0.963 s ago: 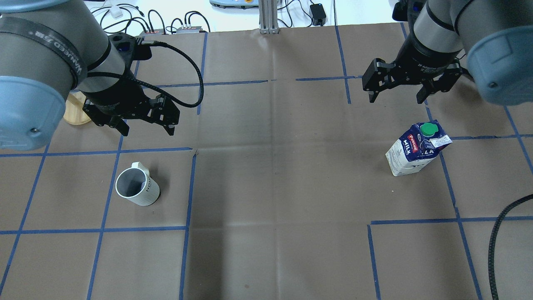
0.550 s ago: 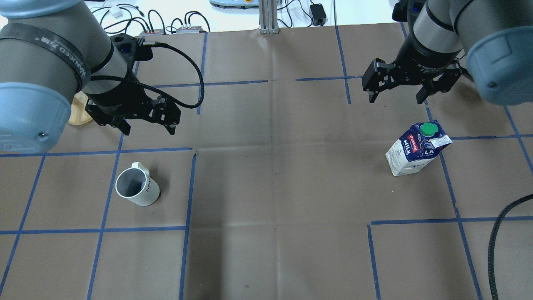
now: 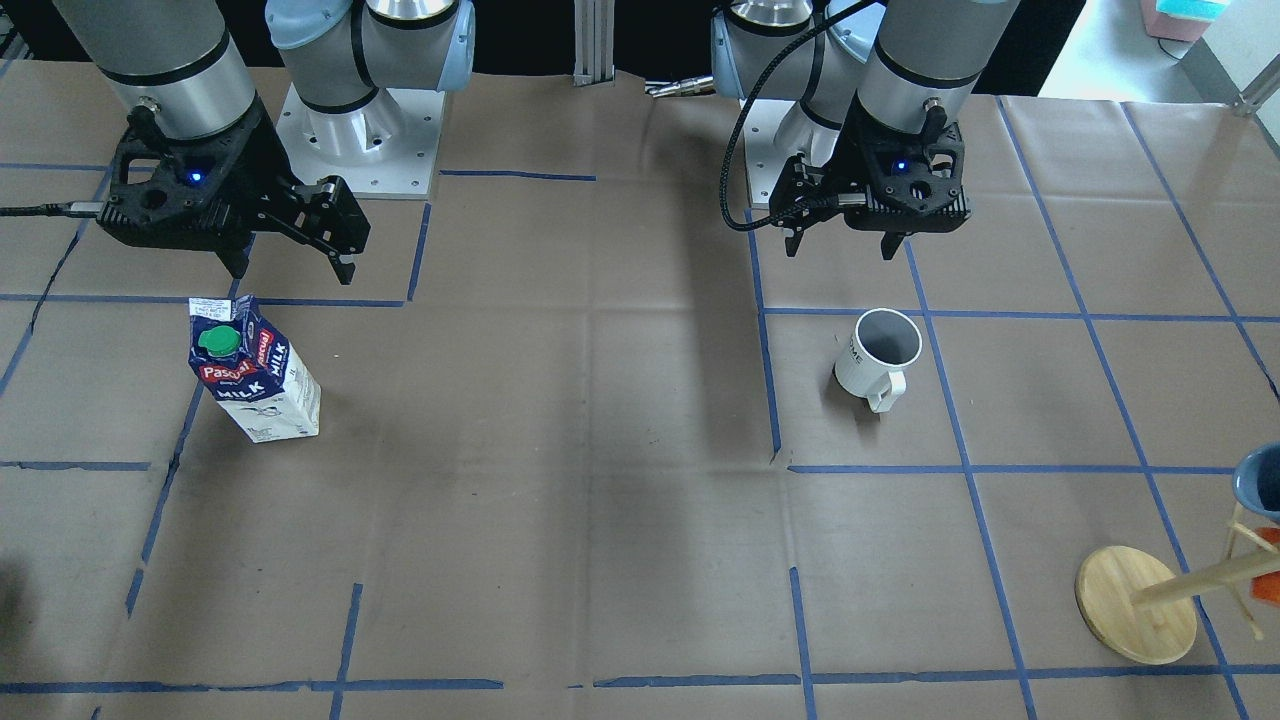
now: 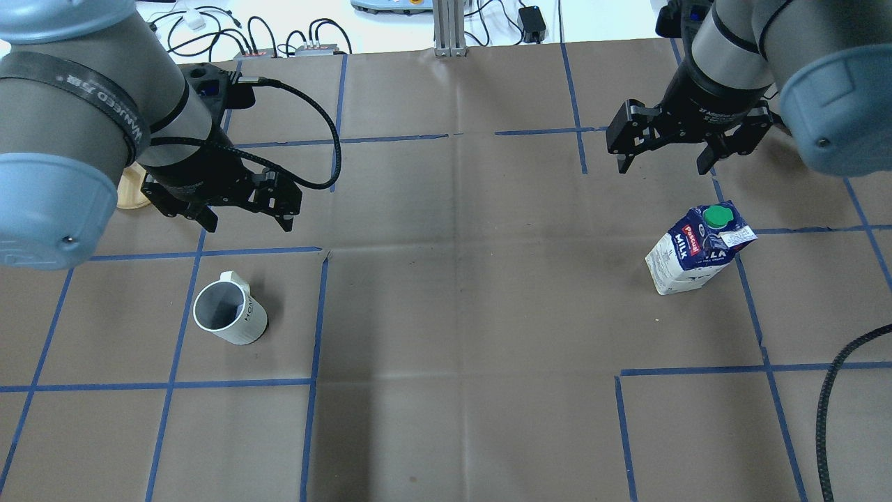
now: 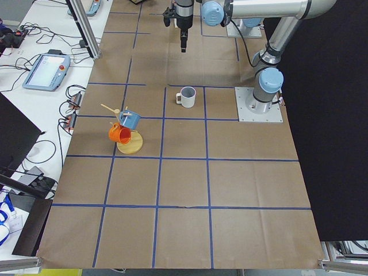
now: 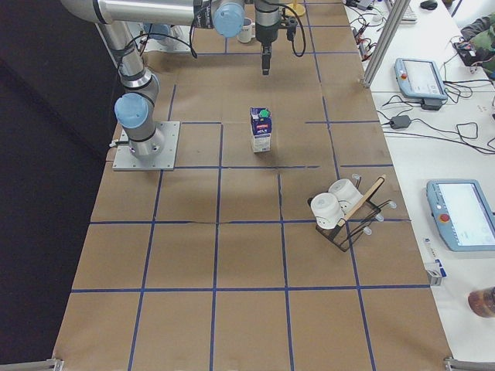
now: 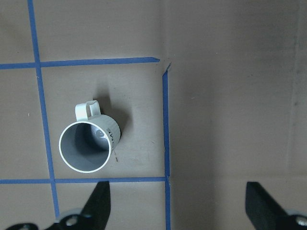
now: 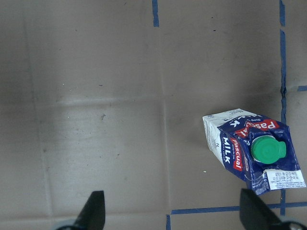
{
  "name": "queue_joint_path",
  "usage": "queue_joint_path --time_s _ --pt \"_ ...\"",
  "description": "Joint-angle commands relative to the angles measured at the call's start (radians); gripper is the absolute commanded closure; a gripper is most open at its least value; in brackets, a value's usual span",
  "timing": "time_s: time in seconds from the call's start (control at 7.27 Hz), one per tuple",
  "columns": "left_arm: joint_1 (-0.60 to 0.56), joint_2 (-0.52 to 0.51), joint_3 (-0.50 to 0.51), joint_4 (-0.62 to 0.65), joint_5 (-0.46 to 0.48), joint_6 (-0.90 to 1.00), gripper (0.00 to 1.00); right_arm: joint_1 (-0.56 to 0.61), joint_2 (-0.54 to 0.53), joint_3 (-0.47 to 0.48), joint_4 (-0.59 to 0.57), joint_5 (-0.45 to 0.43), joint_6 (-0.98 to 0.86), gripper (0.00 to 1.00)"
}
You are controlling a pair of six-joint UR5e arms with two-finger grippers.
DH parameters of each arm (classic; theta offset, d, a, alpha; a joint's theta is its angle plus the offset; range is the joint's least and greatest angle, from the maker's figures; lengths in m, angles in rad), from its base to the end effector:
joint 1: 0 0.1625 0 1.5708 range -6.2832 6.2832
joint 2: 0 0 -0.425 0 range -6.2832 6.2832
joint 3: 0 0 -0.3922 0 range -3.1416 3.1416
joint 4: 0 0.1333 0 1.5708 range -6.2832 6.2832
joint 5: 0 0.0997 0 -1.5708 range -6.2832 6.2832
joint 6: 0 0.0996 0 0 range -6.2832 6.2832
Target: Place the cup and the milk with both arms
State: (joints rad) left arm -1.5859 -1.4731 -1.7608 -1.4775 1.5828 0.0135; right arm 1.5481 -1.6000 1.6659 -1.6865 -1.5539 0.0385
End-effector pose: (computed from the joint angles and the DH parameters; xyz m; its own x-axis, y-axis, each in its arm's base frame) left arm -0.1389 -0.4468 0.4498 -0.9995 0.0286 -0.0120 0.0286 0.9996 -0.0008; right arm 0.1240 -0.4864 0.4670 -0.9980 0.0603 -0.0188 0.0611 0.9969 -0.0491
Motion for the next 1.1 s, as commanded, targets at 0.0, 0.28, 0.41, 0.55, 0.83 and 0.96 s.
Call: queue_joint_path --time_s 0.0,0.28,0.41,0.55,0.83,0.96 --pt "0.007 0.001 -0.002 -0.001 0.000 0.002 0.00 0.000 0.000 0.000 0.001 0.000 -0.002 0.00" --pt "0.018 -0.004 -0.011 -0.004 0.005 0.005 0.00 0.000 0.000 0.000 0.001 0.000 -0.003 0.00" --pt "0.050 0.000 -0.047 -0.004 0.005 0.031 0.00 -0.002 0.000 0.000 0.001 0.000 -0.003 0.00" --pt "0.122 0.016 -0.112 0.002 0.003 0.110 0.00 -0.002 0.000 0.000 0.001 0.000 -0.003 0.00" --pt "0.251 0.019 -0.230 0.200 0.005 0.327 0.00 0.000 0.000 0.000 -0.001 0.001 -0.003 0.00" --pt "0.315 0.023 -0.294 0.250 0.003 0.389 0.00 0.000 0.000 0.000 -0.002 0.001 -0.003 0.00"
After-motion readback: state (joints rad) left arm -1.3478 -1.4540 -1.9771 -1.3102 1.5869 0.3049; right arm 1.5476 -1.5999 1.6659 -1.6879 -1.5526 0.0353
